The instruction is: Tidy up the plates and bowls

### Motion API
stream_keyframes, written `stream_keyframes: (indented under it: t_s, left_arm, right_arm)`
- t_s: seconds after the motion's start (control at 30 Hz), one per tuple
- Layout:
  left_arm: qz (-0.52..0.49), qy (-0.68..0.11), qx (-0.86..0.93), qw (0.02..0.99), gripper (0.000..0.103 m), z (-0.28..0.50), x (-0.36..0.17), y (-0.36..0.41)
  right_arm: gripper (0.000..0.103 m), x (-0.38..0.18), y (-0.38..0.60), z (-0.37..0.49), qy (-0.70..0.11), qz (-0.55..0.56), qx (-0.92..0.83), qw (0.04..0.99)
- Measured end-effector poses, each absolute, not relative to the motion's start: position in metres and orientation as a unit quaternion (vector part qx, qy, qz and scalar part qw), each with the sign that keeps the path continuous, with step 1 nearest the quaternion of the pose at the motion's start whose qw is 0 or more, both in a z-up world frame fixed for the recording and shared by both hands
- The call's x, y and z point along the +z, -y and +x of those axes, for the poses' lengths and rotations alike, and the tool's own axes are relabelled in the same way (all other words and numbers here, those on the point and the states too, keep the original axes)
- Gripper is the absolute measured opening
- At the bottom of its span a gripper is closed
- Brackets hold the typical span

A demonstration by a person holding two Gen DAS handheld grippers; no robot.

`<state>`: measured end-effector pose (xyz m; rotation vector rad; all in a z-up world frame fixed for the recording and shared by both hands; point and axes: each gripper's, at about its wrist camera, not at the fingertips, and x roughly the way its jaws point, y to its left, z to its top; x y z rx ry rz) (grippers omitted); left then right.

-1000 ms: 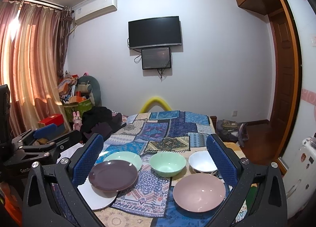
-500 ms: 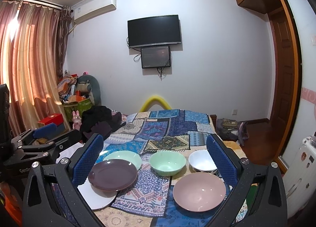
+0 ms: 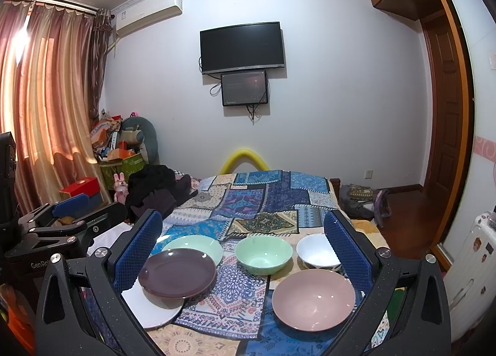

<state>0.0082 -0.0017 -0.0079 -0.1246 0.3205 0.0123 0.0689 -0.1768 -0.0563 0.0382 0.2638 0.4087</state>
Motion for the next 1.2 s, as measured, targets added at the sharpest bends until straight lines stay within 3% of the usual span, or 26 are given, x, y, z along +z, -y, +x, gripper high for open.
stream_keyframes:
  t_s: [0.63,1.2]
  left_arm:
    - [-0.066,-0.165,0.009,0.984,0.103,0.014,-0.015,-0.003]
    - [-0.083,-0.228,0.020,0.970,0.103,0.062,-0.059,-0.049]
  right_arm:
    - [0.103,-0.063,0.166,0.081,-0.147,0.013,0.205,0.968]
    - [0.103,-0.106,0.125,0.130,-0.244,-0.002,0.236,0.940]
